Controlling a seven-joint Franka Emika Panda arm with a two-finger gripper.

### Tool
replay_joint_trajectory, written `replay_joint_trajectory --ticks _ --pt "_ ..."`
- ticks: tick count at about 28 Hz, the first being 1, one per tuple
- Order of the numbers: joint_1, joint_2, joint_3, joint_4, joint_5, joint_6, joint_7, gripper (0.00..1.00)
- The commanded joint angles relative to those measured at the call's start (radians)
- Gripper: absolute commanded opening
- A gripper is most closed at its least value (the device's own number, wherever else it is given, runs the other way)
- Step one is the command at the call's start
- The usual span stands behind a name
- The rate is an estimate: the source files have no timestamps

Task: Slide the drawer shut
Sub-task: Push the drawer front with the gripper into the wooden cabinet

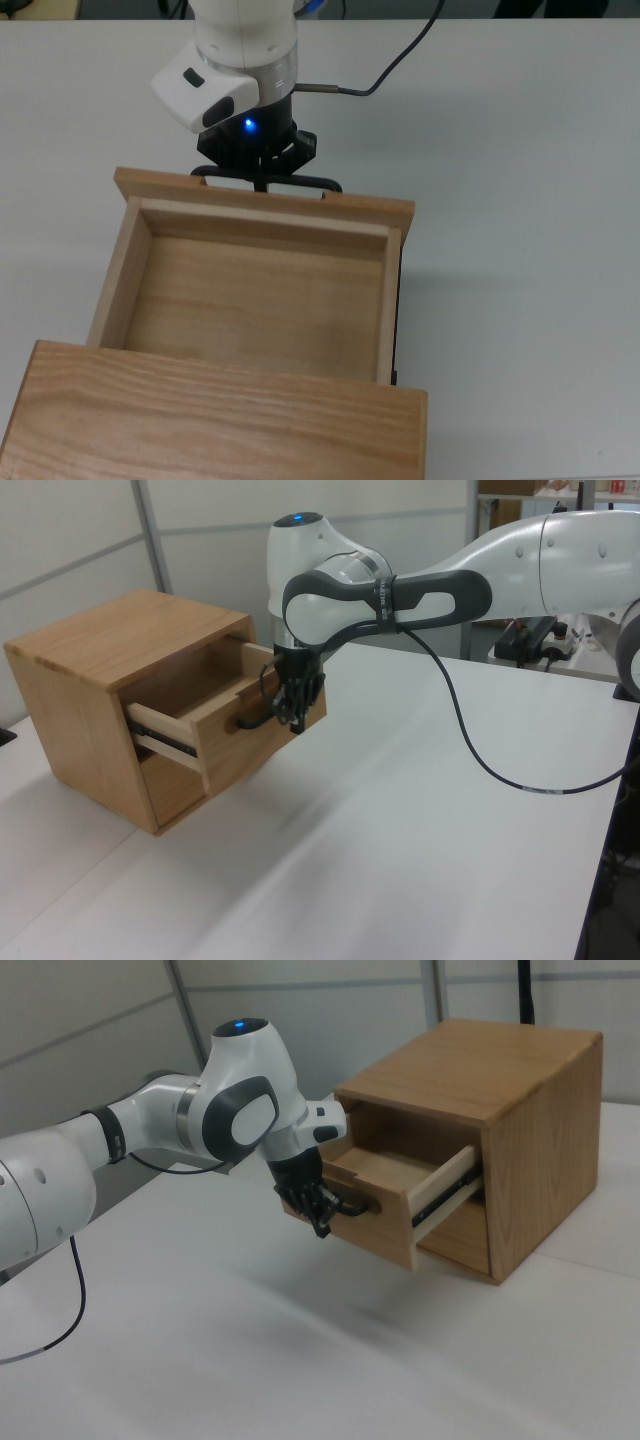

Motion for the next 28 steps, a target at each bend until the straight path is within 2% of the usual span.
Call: replay_joint_trajectory --ticks 1,6,10,15,21,28 --pt "0.005 0.015 -0.014 0.023 -0.003 0.097 0.005 0.0" --pt "0.005 0.033 -0.014 0.033 -0.009 0.196 0.002 0.0" --pt "0.005 0.045 -0.014 0.033 -0.035 0.297 0.002 0.0" --pt "0.004 0.059 -0.014 0.033 -0.038 0.399 0.004 0.0" --pt "0.004 0.123 -0.014 0.033 -0.086 0.567 0.01 0.0" --pt "-0.001 0.179 -0.014 0.033 -0.091 0.765 0.01 0.0"
